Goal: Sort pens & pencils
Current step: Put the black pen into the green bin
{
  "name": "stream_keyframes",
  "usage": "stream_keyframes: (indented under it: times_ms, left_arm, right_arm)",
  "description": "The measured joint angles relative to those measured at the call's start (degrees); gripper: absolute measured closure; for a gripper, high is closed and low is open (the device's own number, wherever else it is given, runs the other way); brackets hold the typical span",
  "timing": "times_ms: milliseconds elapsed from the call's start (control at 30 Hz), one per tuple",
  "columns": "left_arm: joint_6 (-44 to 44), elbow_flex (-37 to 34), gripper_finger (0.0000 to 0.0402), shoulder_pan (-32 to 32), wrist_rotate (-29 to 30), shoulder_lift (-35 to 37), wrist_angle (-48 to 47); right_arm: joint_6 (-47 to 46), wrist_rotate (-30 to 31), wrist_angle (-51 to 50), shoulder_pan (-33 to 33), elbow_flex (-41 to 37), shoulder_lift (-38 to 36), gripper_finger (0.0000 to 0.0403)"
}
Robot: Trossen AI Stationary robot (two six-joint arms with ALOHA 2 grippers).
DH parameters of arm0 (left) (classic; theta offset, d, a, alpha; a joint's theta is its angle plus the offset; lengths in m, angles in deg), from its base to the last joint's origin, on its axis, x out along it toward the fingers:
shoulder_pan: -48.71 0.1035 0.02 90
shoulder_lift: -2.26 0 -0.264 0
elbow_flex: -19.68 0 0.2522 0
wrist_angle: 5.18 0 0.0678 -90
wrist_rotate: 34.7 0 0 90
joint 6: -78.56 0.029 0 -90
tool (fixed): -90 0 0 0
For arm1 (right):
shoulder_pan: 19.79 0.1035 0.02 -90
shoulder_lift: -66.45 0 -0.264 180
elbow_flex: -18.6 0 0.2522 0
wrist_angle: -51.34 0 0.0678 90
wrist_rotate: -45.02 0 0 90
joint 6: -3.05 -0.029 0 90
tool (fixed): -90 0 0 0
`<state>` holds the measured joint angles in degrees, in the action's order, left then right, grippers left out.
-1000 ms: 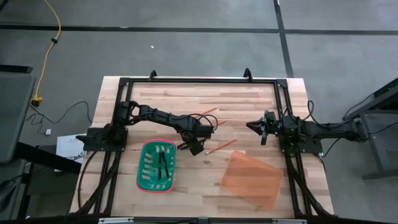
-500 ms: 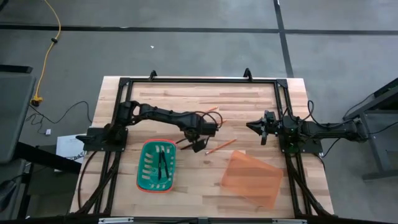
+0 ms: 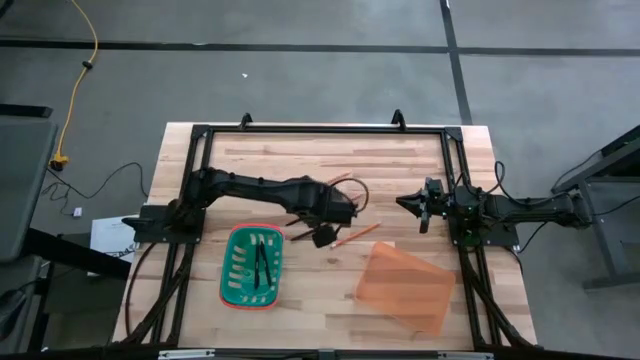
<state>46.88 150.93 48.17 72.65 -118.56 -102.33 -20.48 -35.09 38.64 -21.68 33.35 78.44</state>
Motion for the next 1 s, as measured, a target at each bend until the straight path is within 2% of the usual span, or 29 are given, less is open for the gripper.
stream_keyframes:
  times_ms: [200, 433, 533, 767, 1000]
  left_arm:
    - [-8.0, -4.1, 0.0382, -4.5, 2.2, 6.3, -3.7]
    - [-21.9, -17.3, 0.0384, -11.2, 5.7, 17.7, -2.8]
    - [-28.6, -25.1, 0.0382, -14.2, 5.6, 22.5, 0.8]
    - [-41.0, -41.0, 0.0381, -19.9, 5.6, 32.0, 16.1]
    - [-50.6, -51.7, 0.0381, -23.3, 3.8, 34.5, 24.1]
  right_arm:
    - [0.0, 0.0, 0.0, 0.0, 0.0, -0.1, 0.0378]
    - [0.0, 0.0, 0.0, 0.0, 0.0, 0.0, 0.0378]
    - [0.0, 0.0, 0.0, 0.0, 0.0, 0.0, 0.0378]
    - [0.0, 0.0, 0.0, 0.0, 0.0, 0.0, 0.0378]
    - [0.0, 0.0, 0.0, 0.0, 0.0, 0.0, 0.0378]
